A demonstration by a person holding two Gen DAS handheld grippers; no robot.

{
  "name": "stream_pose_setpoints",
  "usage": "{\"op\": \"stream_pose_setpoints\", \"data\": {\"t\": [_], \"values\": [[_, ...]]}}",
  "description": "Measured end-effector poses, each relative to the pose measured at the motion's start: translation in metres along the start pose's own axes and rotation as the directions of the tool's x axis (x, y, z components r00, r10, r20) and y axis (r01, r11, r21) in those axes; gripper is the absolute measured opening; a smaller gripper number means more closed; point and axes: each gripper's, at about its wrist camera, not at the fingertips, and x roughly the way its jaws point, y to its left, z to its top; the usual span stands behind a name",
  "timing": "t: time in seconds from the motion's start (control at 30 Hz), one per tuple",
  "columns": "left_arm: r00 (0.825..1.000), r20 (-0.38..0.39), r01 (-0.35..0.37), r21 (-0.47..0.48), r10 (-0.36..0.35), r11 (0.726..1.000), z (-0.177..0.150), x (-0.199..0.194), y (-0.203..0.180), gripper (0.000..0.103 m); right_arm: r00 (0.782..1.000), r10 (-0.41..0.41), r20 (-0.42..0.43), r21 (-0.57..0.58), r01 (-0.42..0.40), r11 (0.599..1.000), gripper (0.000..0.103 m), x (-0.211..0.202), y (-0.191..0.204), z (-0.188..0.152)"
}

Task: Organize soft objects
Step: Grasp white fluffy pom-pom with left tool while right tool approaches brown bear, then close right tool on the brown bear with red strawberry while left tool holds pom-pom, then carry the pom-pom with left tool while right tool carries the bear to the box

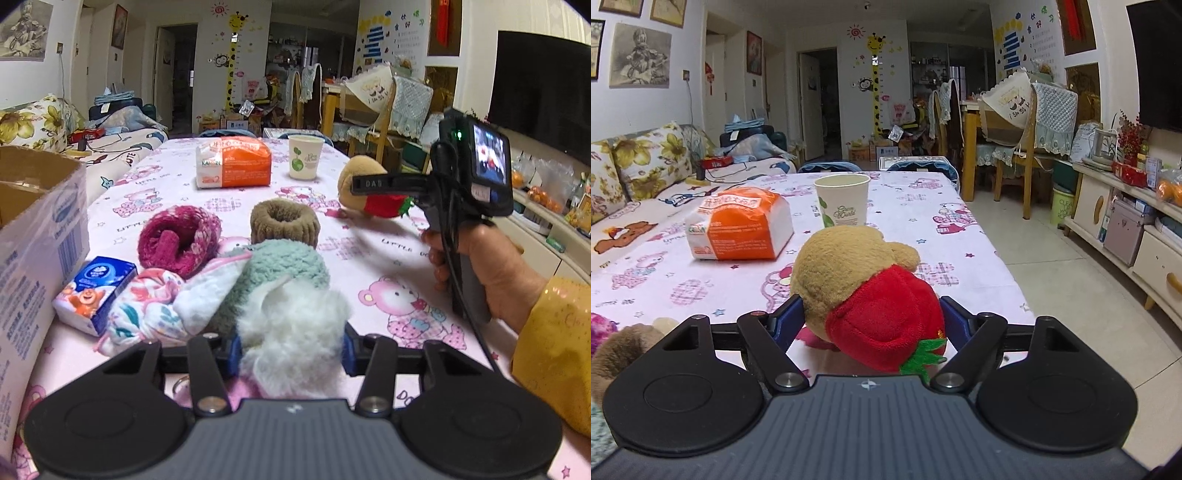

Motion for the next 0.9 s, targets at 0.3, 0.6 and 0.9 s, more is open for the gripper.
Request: {"op": "stream_pose_setpoints", "data": {"t": [0.3,0.6,0.9], "values": [[1.0,0.021,0.019,-0.001,-0.019,1.0,-0.002,-0.01,0.003,0.047,0.998,0.035,-0.044,0.039,-0.033,0.999,0.097,-0.021,0.016,-0.001],[0.999,0.034,0.008,-0.032,-0.007,0.999,0.0,-0.017,0.015,0.047,0.994,0.042,-0.099,0.047,-0.037,0.998,0.097,-0.055,0.025,-0.008],[0.997,0.061,-0.04,-0.039,0.043,0.998,0.007,-0.022,0.024,0.047,0.992,0.039,-0.116,0.053,-0.033,0.998,0.097,-0.095,0.044,-0.019]]}}
